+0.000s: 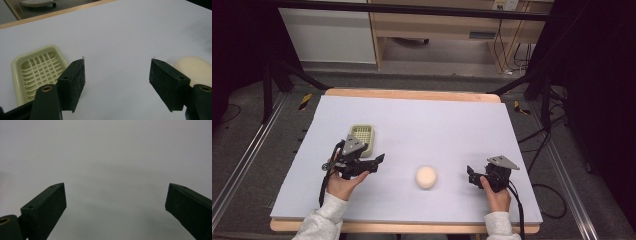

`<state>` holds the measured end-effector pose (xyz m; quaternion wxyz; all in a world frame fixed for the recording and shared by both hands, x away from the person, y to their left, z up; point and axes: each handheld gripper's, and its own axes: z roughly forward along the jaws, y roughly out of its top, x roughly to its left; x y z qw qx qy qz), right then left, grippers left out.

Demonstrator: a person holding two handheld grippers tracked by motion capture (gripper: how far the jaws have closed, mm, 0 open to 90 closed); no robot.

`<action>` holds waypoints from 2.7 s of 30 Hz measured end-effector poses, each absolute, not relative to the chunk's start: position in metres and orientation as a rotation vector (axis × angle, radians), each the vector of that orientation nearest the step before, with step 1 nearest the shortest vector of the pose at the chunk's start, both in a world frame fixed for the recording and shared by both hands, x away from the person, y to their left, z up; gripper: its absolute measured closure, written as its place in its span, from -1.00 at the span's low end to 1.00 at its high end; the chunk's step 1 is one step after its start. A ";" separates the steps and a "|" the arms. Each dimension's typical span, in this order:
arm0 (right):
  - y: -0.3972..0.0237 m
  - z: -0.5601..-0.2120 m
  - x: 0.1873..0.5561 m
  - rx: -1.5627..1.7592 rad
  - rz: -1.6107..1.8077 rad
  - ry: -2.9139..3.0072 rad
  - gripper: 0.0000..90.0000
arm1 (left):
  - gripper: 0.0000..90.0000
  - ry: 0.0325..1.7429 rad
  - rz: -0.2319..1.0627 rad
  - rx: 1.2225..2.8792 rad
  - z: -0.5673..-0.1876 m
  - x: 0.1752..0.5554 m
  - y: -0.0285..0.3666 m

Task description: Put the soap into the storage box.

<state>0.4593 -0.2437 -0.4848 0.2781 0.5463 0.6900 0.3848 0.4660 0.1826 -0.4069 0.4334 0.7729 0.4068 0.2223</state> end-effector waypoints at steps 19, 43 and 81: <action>-0.243 -0.485 0.460 1.463 1.038 1.850 -0.91 | -0.37 0.951 0.543 1.973 -0.404 0.465 0.144; -0.244 -0.485 0.458 1.458 1.052 1.850 -0.91 | -0.38 0.967 0.423 1.928 -0.419 0.459 0.114; -0.242 -0.486 0.458 1.446 1.054 1.858 -0.92 | -0.51 0.863 0.332 2.133 -0.451 0.454 0.047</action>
